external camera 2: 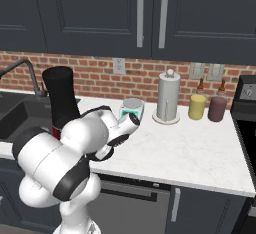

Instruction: Close the lid blender by securely placing the lid on top.

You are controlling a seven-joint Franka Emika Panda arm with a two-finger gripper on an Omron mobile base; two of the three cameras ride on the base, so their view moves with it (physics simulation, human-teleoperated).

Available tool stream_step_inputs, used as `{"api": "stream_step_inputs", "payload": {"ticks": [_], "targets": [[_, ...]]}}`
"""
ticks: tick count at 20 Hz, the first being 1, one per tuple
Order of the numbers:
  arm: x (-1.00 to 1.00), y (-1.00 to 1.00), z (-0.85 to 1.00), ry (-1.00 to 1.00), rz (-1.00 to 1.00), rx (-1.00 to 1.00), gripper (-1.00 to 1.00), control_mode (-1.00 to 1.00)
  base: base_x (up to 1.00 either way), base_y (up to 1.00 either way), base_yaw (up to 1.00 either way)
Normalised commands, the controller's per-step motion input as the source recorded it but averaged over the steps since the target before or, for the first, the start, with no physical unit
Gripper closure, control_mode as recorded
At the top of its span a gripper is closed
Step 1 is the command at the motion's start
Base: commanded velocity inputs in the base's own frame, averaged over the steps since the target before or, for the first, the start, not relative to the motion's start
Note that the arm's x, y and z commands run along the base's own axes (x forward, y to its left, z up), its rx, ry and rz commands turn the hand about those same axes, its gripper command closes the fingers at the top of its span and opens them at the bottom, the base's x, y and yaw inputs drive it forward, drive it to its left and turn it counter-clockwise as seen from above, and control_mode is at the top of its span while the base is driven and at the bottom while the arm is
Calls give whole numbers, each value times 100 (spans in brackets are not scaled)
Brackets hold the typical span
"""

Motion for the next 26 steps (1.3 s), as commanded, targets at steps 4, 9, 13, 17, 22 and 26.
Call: {"api": "stream_step_inputs", "payload": {"ticks": [4,9,13,17,22,26], "targets": [[8,0,-6,0,0,0,-100,-100,0,0,0],[11,3,0,0,0,0,-100,-100,0,0,0],[0,19,-1,0,0,0,-100,-100,0,0,0],[0,26,-11,0,0,0,-100,-100,0,0,0],[0,16,-28,0,0,0,-100,-100,0,0,0],[0,0,-55,0,0,0,100,-100,0,0,0]]}}
